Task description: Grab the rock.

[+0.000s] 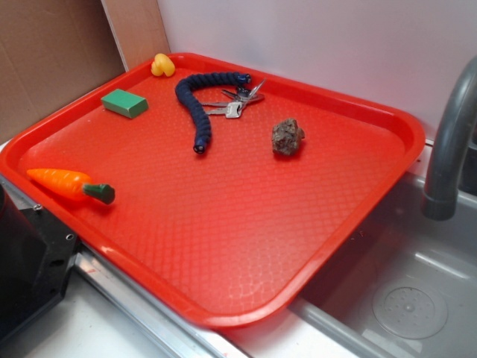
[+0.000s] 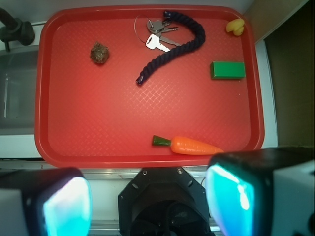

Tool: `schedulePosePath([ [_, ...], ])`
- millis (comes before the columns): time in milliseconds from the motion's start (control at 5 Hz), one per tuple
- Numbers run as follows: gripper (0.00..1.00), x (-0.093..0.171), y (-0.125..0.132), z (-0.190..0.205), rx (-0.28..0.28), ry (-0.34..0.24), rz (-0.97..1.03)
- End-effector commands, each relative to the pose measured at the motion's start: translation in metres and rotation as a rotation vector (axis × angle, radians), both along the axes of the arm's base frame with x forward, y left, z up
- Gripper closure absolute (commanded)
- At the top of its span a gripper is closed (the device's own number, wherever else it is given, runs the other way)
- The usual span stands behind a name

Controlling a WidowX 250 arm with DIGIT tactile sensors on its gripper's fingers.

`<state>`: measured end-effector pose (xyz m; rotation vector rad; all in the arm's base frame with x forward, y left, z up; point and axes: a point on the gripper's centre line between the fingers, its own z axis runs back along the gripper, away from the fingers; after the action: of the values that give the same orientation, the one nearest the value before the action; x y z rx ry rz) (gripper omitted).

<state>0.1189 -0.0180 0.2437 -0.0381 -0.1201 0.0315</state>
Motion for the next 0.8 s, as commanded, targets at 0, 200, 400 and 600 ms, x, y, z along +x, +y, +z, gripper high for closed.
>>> schedulePosePath([
  [0, 0.00, 0.000, 0.000, 0.000, 0.000, 0.000, 0.000],
  [200, 0.00, 0.044, -0.006, -0.040, 0.141, -0.016, -0.121],
  [400, 0.00, 0.089, -0.029, -0.066, 0.166, -0.061, -0.301],
  [600, 0.00, 0.125, -0.040, -0.095, 0.156, -0.114, -0.443],
])
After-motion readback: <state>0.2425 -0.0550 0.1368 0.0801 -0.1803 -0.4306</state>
